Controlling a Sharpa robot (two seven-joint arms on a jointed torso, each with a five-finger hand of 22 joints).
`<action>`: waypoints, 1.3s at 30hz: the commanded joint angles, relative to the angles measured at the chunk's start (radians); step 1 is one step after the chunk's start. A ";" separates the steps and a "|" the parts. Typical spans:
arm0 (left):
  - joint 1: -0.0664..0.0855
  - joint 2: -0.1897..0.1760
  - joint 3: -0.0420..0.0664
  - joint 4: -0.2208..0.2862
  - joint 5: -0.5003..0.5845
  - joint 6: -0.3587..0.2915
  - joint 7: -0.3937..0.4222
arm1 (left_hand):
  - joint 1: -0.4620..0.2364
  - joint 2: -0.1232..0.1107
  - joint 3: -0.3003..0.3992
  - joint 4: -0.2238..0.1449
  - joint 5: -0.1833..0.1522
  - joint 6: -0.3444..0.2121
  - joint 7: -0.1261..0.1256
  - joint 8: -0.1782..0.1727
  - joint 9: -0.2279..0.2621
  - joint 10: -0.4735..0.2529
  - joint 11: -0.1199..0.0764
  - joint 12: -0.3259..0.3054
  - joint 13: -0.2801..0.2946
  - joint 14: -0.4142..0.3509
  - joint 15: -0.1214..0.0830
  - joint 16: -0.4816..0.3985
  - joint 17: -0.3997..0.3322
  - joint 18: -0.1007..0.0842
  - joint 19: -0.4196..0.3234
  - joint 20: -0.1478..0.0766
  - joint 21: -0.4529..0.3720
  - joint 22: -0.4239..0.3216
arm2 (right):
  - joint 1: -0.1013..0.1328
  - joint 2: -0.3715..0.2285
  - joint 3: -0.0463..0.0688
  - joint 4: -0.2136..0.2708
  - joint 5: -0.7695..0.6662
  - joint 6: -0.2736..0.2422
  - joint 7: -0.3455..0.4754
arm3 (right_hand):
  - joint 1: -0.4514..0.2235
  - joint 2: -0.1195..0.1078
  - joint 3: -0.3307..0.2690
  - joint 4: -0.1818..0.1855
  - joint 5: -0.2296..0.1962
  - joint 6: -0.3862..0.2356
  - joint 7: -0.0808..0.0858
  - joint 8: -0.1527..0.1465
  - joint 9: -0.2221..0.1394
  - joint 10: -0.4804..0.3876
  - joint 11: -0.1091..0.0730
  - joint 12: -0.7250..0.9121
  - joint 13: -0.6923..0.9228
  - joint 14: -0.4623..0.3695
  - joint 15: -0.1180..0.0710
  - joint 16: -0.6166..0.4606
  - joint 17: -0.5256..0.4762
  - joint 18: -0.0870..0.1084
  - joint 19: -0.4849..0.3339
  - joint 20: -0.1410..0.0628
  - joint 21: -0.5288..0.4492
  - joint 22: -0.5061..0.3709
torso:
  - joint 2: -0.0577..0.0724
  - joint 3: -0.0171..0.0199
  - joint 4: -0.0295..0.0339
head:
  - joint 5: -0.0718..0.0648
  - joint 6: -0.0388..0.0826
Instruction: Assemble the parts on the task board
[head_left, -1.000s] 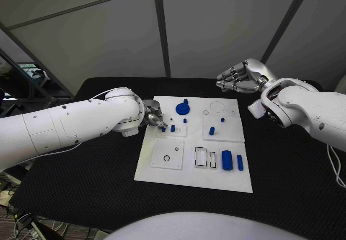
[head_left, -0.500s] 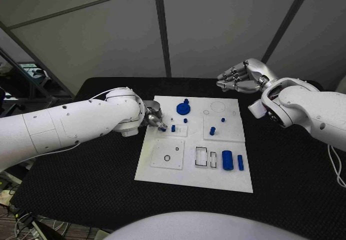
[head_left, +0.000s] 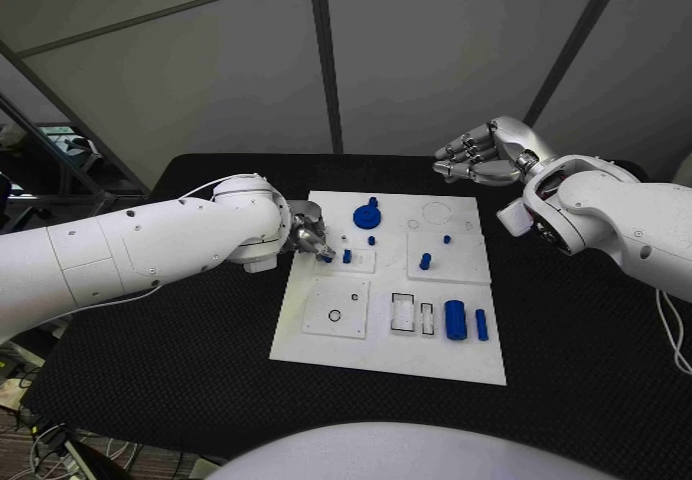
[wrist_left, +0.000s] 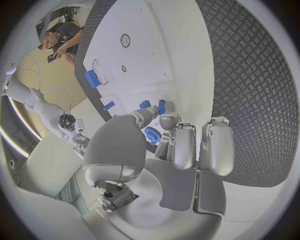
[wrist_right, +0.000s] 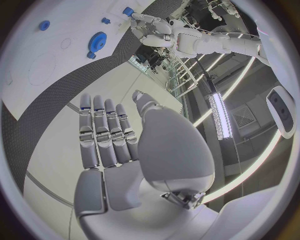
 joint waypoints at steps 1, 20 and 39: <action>-0.002 0.006 -0.002 -0.003 -0.002 0.030 -0.008 | -0.018 -0.004 0.135 -0.126 0.005 0.001 -0.007 0.008 0.002 0.018 -0.005 0.011 0.007 0.057 -0.009 0.004 0.097 -0.014 0.021 -0.007 0.007 0.100 | 0.002 0.001 0.000 0.001 -0.001 0.005 0.004 | -0.010 0.003 -0.005 0.002 0.005 -0.006 0.000 -0.005 -0.001 -0.008 0.001 -0.002 0.000 -0.008 -0.001 0.000 -0.001 0.012 0.007 0.001 -0.002 -0.001 | 0.001 0.0005 -0.0014 | 0.000 0.000; -0.002 0.016 -0.002 -0.029 0.001 0.050 -0.008 | -0.150 -0.023 0.012 -0.064 -0.003 0.054 -0.028 0.012 -0.026 0.053 -0.020 0.047 0.058 0.058 -0.021 0.005 0.098 -0.018 0.030 -0.016 0.018 0.117 | 0.002 -0.001 0.000 -0.001 -0.001 0.008 0.002 | -0.012 0.004 -0.007 0.002 0.004 -0.008 0.000 -0.005 -0.001 -0.010 0.002 -0.002 0.000 -0.009 0.000 0.000 -0.002 0.012 0.008 0.002 -0.004 -0.003 | 0.000 0.0001 -0.0010 | -0.003 -0.003; -0.002 0.021 -0.002 -0.042 0.001 0.026 -0.007 | -0.208 -0.012 -0.152 0.006 -0.009 0.083 -0.030 0.006 -0.051 0.068 -0.022 0.061 0.082 0.059 -0.022 0.005 0.100 -0.022 0.039 -0.017 0.032 0.133 | 0.002 -0.001 0.000 -0.002 -0.001 0.009 0.001 | -0.013 0.004 -0.010 0.001 0.005 -0.009 0.001 -0.005 -0.001 -0.012 0.003 -0.002 0.000 -0.010 0.000 -0.001 -0.003 0.012 0.008 0.002 -0.007 -0.005 | 0.000 0.0005 -0.0011 | -0.006 -0.002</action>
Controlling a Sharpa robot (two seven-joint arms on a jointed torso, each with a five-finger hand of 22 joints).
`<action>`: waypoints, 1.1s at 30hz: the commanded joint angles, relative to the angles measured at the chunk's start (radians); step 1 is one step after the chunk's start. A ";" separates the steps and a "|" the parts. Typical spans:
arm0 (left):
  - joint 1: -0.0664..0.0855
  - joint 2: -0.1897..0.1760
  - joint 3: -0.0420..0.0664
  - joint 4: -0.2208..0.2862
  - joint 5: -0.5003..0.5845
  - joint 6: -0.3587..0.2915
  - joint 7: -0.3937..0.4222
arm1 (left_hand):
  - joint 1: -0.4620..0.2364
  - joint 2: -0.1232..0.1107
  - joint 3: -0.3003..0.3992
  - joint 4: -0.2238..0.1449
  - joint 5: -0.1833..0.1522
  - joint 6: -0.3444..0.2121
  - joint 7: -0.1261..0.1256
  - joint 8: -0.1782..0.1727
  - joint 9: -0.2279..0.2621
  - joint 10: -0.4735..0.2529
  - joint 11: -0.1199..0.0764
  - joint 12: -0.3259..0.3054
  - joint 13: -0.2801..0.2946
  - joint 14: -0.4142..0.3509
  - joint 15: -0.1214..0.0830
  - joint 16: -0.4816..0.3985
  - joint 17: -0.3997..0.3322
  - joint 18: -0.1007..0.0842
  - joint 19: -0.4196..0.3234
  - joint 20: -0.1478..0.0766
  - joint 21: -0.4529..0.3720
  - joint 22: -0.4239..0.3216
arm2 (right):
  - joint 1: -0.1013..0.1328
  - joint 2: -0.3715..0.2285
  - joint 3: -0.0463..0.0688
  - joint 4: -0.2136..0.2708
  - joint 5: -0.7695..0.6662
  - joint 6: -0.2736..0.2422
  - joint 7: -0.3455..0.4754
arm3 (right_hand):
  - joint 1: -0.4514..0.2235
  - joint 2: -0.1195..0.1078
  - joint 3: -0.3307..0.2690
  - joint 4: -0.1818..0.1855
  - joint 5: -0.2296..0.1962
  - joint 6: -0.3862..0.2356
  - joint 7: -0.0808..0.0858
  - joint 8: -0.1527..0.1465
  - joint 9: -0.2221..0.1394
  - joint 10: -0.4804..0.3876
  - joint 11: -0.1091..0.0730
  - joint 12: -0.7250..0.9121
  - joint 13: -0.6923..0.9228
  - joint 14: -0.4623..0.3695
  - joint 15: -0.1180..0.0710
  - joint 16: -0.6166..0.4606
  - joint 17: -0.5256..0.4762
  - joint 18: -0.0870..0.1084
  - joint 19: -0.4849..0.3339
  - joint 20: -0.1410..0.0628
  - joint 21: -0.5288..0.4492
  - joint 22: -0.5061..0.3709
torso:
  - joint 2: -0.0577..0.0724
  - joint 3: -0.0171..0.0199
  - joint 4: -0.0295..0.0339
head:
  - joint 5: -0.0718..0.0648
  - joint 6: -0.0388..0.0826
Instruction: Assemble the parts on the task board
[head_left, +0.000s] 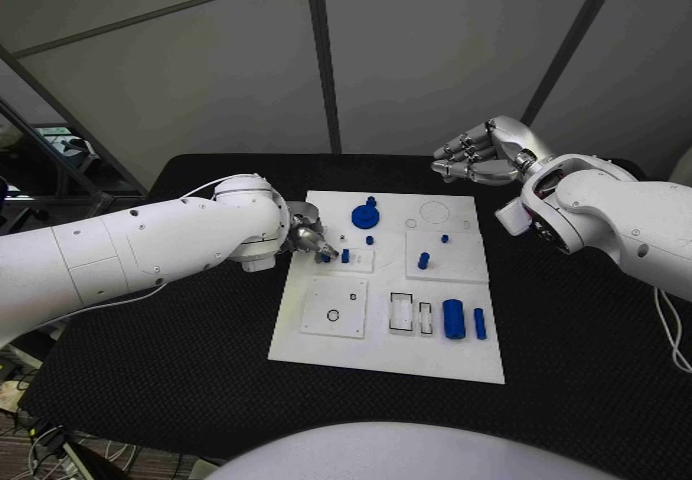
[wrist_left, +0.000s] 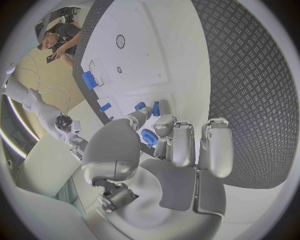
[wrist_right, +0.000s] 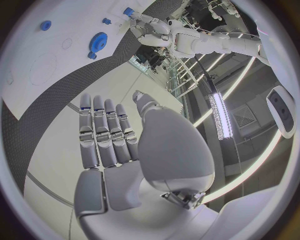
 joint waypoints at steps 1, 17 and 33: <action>0.001 0.001 0.000 -0.002 -0.001 -0.002 -0.005 | 0.002 0.010 -0.013 0.002 -0.004 0.006 0.001 -0.005 -0.002 0.005 0.000 0.003 0.002 0.061 -0.006 0.005 0.099 -0.021 0.036 -0.006 0.007 0.133 | 0.002 0.000 0.000 0.001 -0.001 0.006 0.003 | -0.009 0.000 -0.007 -0.001 0.005 -0.009 0.001 -0.005 -0.001 -0.009 -0.001 -0.002 0.000 -0.007 -0.003 -0.001 -0.001 0.012 0.008 0.002 -0.007 -0.002 | 0.000 0.0003 -0.0003 | 0.000 -0.001; 0.001 -0.008 0.001 0.004 0.017 -0.073 0.000 | -0.020 0.006 -0.205 0.088 -0.004 0.015 -0.001 -0.010 -0.020 0.008 -0.002 0.004 0.010 0.061 -0.007 0.005 0.100 -0.022 0.039 -0.008 0.009 0.140 | 0.002 -0.001 0.000 0.000 -0.001 0.006 0.003 | -0.010 0.001 -0.009 -0.002 0.005 -0.010 0.001 -0.005 -0.001 -0.010 0.000 -0.002 0.000 -0.008 -0.003 -0.001 -0.002 0.012 0.008 0.003 -0.008 -0.003 | 0.000 -0.0011 0.0005 | -0.003 0.000; 0.001 -0.024 0.007 0.009 0.197 -0.331 0.091 | 0.134 0.055 -0.343 0.182 0.005 -0.143 0.069 -0.059 -0.062 -0.285 0.062 -0.277 -0.332 -0.013 0.047 -0.146 -0.037 0.063 -0.170 0.032 -0.405 -0.179 | 0.001 -0.001 0.000 -0.002 -0.001 0.006 0.002 | -0.010 0.001 -0.010 -0.002 0.005 -0.011 0.002 -0.006 -0.001 -0.010 0.000 -0.002 0.000 -0.009 -0.002 -0.001 -0.003 0.011 0.008 0.003 -0.009 -0.004 | 0.000 -0.0004 0.0006 | -0.008 0.005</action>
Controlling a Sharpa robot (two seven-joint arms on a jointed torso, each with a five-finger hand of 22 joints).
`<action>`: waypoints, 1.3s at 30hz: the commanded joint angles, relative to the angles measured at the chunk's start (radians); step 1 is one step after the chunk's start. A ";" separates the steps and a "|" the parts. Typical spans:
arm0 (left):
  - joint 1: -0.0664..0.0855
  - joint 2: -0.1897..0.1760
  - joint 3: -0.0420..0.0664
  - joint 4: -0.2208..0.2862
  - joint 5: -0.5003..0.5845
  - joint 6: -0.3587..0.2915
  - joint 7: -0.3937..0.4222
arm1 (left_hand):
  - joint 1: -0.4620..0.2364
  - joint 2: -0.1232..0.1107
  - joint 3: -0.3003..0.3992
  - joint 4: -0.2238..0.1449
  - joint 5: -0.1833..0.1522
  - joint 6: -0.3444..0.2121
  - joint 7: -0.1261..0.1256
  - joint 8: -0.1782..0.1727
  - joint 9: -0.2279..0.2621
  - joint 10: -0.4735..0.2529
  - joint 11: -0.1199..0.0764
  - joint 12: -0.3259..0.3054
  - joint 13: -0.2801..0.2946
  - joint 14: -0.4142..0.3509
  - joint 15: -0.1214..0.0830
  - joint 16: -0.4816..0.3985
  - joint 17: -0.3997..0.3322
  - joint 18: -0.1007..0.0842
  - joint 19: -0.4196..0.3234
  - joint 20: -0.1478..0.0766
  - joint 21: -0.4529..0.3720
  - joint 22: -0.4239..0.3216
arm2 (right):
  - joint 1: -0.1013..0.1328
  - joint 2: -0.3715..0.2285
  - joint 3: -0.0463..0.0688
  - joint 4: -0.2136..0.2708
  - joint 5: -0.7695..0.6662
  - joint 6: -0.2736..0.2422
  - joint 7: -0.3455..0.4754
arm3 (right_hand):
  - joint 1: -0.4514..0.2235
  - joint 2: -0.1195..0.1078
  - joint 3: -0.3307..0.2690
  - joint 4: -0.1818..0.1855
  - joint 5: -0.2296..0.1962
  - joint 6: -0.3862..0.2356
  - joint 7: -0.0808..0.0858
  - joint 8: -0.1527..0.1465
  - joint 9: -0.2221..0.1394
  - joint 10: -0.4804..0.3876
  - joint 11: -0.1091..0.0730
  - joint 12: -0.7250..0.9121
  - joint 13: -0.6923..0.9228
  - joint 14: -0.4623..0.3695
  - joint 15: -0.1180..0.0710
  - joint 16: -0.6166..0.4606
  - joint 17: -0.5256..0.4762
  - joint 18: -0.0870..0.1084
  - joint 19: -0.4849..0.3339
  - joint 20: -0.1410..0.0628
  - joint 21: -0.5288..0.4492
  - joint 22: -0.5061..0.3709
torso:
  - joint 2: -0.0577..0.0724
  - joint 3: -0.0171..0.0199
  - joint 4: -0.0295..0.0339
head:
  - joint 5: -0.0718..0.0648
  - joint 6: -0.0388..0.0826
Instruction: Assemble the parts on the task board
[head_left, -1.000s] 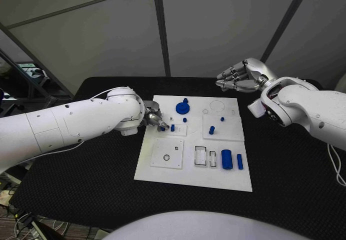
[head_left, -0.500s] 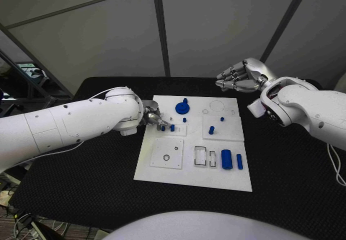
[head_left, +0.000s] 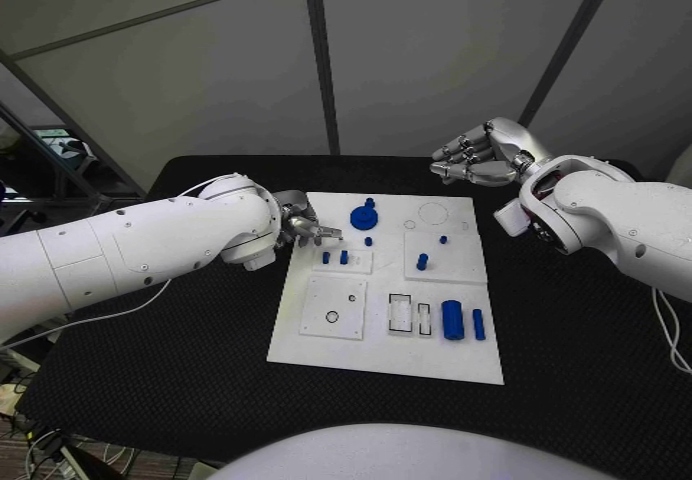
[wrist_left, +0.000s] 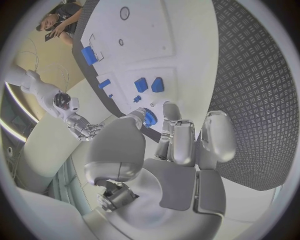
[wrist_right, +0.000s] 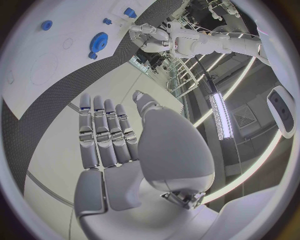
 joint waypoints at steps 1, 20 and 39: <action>0.002 0.003 0.002 0.003 0.118 -0.133 0.108 | 0.078 0.005 -0.003 -0.005 0.006 -0.079 0.039 -0.033 -0.026 -0.120 0.038 -0.070 -0.055 -0.081 0.034 -0.201 -0.141 0.090 -0.189 0.026 -0.351 -0.253 | 0.002 0.000 0.000 0.000 -0.001 0.004 0.003 | -0.010 0.001 -0.007 0.001 0.005 -0.007 -0.002 -0.006 -0.001 -0.007 -0.004 -0.002 0.000 -0.005 0.001 -0.001 -0.002 0.011 0.004 -0.001 -0.005 -0.001 | 0.000 0.0010 0.0000 | -0.003 0.003; -0.004 0.104 -0.030 -0.051 -0.260 -0.242 0.459 | 0.445 -0.139 0.163 -0.184 0.004 -0.029 0.063 -0.273 -0.334 -0.265 0.089 -0.414 -0.421 -0.112 0.073 -0.186 -0.301 0.065 -0.062 0.067 -0.211 -0.138 | 0.002 -0.001 0.000 0.008 -0.001 0.003 0.005 | -0.010 0.003 -0.008 -0.001 0.006 -0.009 -0.002 -0.005 -0.001 -0.008 -0.003 -0.002 0.000 -0.006 0.001 -0.001 -0.003 0.011 0.005 0.000 -0.007 -0.003 | 0.004 -0.0005 -0.0015 | -0.030 0.027; -0.015 0.164 -0.038 -0.111 -0.354 -0.131 0.405 | 0.410 -0.144 0.162 -0.183 0.003 0.044 0.051 -0.325 -0.393 -0.193 0.073 -0.478 -0.511 -0.011 0.053 -0.074 -0.237 0.030 0.040 0.049 -0.021 0.012 | 0.001 0.003 0.000 0.010 -0.001 0.004 0.006 | -0.010 0.003 -0.008 -0.001 0.006 -0.009 -0.002 -0.005 -0.001 -0.008 -0.003 -0.002 0.000 -0.006 0.001 -0.001 -0.003 0.011 0.005 0.000 -0.007 -0.003 | 0.002 0.0001 -0.0021 | -0.034 0.027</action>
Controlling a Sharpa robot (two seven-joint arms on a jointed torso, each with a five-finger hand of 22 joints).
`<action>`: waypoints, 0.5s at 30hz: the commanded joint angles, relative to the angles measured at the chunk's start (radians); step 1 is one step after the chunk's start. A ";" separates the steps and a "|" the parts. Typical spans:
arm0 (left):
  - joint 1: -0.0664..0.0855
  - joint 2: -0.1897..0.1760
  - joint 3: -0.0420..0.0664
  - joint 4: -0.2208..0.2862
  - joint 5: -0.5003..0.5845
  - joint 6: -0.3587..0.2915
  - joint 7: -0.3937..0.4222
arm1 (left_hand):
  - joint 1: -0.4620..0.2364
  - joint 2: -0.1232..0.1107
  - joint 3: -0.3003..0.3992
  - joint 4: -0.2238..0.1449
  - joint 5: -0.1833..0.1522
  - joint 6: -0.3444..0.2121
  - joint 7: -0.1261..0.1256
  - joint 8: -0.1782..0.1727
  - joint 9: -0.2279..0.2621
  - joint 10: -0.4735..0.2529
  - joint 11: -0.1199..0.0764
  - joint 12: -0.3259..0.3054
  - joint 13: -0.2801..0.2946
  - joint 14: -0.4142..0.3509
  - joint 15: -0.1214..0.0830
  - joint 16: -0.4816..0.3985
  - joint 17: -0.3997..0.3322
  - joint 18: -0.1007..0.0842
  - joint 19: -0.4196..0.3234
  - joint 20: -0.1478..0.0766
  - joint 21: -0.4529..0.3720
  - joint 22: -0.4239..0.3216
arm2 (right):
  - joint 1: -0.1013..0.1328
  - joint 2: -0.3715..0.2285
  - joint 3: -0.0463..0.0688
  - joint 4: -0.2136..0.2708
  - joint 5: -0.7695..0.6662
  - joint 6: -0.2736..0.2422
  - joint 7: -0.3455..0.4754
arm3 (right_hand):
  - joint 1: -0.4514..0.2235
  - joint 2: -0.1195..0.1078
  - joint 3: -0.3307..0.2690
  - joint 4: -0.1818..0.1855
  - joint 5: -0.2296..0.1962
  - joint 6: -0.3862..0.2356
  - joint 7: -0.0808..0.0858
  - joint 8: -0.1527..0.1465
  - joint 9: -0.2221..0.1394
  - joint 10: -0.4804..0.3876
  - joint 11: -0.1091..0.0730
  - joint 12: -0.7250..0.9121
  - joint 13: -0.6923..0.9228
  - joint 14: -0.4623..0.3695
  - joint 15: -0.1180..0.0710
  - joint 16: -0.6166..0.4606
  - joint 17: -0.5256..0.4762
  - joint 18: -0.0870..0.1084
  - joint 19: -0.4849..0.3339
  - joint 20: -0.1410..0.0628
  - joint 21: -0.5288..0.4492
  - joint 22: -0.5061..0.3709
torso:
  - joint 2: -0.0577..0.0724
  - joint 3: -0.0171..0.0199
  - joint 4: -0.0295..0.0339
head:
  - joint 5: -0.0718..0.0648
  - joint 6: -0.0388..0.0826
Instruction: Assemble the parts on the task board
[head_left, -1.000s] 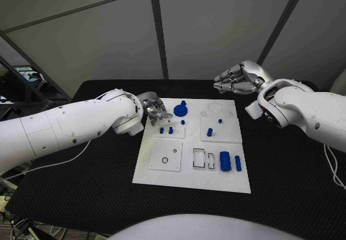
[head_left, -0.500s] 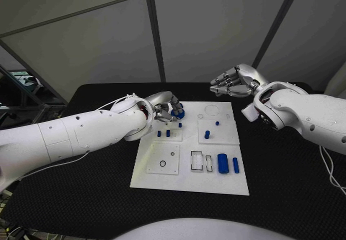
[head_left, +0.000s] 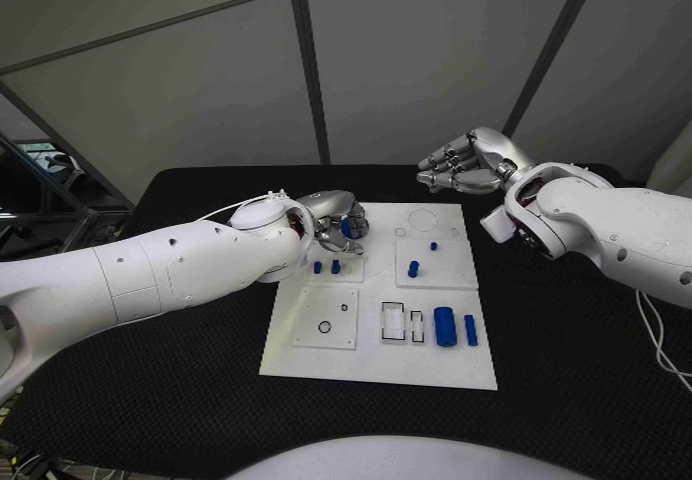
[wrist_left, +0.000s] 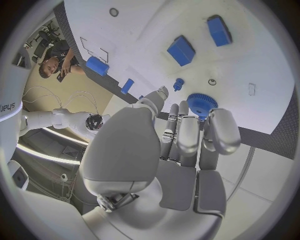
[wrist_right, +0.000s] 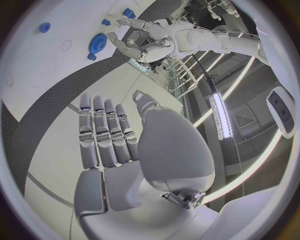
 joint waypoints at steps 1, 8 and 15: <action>0.001 0.008 0.000 -0.007 -0.038 0.043 -0.008 | -0.006 0.002 -0.005 0.002 -0.001 0.011 -0.002 -0.004 -0.002 0.010 0.001 -0.006 -0.003 0.007 0.000 0.005 -0.002 -0.008 0.009 -0.002 0.006 0.003 | 0.002 0.002 0.000 0.003 -0.001 0.004 0.006 | -0.010 0.003 -0.006 0.002 0.006 -0.009 -0.002 -0.005 -0.001 -0.005 0.001 -0.002 0.000 -0.006 0.001 -0.001 -0.001 0.012 0.005 0.000 -0.007 -0.001 | 0.000 0.0002 0.0006 | -0.001 0.001; -0.001 0.021 0.000 -0.022 -0.039 0.054 -0.010 | -0.002 0.006 -0.003 0.000 0.000 0.018 -0.003 -0.008 -0.005 0.019 0.000 -0.010 -0.009 0.010 -0.001 0.006 -0.005 -0.010 0.014 -0.004 0.015 0.010 | 0.002 0.004 0.000 0.002 -0.001 0.005 0.006 | -0.010 0.003 -0.006 0.002 0.006 -0.009 -0.002 -0.005 -0.001 -0.005 0.001 -0.002 0.000 -0.006 0.001 -0.001 -0.001 0.012 0.005 0.000 -0.007 -0.001 | 0.000 0.0002 0.0011 | -0.003 0.001; -0.002 0.034 0.000 -0.044 -0.039 0.061 -0.013 | 0.015 0.023 0.020 -0.011 0.001 0.040 -0.003 -0.016 -0.013 0.048 -0.001 -0.024 -0.025 0.016 -0.002 0.013 -0.007 -0.014 0.021 -0.006 0.027 0.021 | 0.002 0.005 0.000 0.003 -0.001 0.005 0.006 | -0.010 0.003 -0.006 0.002 0.006 -0.009 -0.002 -0.005 -0.001 -0.005 0.001 -0.002 0.000 -0.006 0.001 -0.001 -0.001 0.012 0.005 0.000 -0.007 -0.001 | 0.000 0.0006 0.0010 | -0.005 0.000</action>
